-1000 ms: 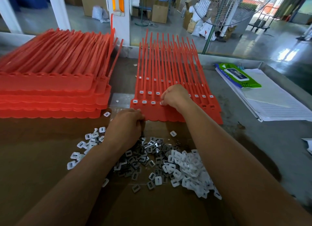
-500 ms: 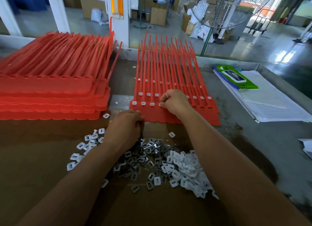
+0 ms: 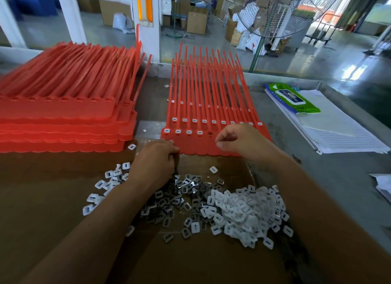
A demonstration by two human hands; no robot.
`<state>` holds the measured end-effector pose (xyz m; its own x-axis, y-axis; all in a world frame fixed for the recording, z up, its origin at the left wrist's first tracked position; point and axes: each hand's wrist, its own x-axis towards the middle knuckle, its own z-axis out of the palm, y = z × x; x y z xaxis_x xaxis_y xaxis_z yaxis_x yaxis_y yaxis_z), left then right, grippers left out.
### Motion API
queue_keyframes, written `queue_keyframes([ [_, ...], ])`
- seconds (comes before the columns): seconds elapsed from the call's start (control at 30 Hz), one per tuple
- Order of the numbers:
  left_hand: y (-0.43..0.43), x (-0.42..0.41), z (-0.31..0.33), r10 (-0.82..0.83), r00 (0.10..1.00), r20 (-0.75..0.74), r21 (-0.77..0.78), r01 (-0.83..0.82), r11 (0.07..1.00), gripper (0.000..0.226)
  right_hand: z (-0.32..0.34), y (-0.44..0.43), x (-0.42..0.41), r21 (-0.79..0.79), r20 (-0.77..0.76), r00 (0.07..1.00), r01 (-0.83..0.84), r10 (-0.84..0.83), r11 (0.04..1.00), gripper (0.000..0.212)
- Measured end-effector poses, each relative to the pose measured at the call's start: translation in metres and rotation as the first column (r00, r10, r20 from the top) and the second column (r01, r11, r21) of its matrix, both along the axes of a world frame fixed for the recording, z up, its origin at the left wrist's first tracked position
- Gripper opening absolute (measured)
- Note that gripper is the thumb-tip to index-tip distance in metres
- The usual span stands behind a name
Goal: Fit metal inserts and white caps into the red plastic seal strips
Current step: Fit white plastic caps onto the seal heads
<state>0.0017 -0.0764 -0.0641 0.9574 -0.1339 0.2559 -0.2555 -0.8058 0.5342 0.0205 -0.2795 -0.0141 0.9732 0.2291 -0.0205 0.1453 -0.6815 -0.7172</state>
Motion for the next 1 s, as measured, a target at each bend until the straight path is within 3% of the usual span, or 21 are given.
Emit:
queue_keyframes([
  [0.23,0.000,0.001,0.000,0.003,1.000,-0.009,0.015,-0.003,1.000,0.035,0.006,-0.033,-0.048,-0.200,-0.104,0.983,-0.167,0.148,0.966,0.014],
  [0.43,0.000,0.000,0.001,0.003,1.000,-0.003,0.032,-0.003,0.999,0.035,0.005,-0.040,-0.065,-0.152,-0.194,0.969,-0.183,0.152,0.971,0.018],
  [0.53,0.000,0.001,0.001,0.003,1.000,-0.006,0.039,-0.003,0.999,0.035,0.005,-0.038,-0.067,-0.206,-0.226,0.956,-0.237,0.189,0.950,0.024],
  [1.0,0.000,0.002,0.001,0.002,1.000,-0.018,0.043,-0.001,0.999,0.035,0.002,-0.040,-0.066,-0.094,-0.201,0.961,-0.214,0.192,0.972,0.019],
])
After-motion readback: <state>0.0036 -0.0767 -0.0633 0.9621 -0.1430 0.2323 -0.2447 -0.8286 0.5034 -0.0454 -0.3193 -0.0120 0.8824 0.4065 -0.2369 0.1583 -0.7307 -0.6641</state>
